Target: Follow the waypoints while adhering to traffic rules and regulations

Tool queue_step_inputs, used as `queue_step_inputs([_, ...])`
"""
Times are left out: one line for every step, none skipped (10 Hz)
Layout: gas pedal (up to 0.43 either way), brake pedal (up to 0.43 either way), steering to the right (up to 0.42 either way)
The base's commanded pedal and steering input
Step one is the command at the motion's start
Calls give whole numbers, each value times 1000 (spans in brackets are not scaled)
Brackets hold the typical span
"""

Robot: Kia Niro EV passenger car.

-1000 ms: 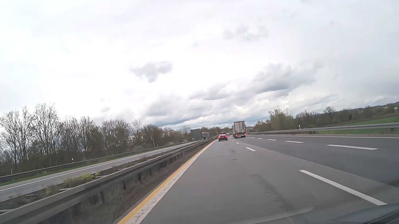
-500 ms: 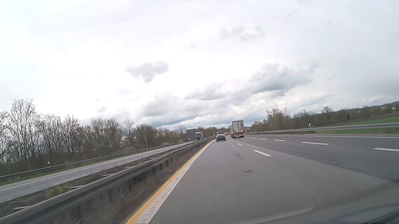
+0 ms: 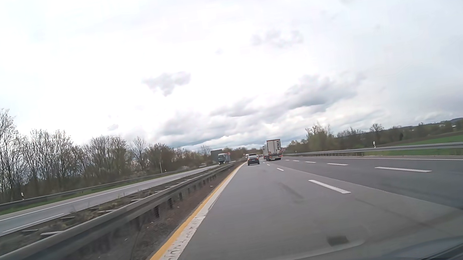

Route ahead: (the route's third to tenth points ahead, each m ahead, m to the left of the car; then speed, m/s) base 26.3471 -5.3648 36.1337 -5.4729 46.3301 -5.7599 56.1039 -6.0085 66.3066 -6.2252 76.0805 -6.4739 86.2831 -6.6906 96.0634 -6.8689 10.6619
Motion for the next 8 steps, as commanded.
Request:
queue_step_inputs([0,152,11])
queue_step_inputs([0,152,10])
queue_step_inputs([0,140,10])
queue_step_inputs([0,128,10])
queue_step_inputs([0,122,10])
queue_step_inputs([0,110,10])
queue_step_inputs([0,98,10])
queue_step_inputs([0,98,9])
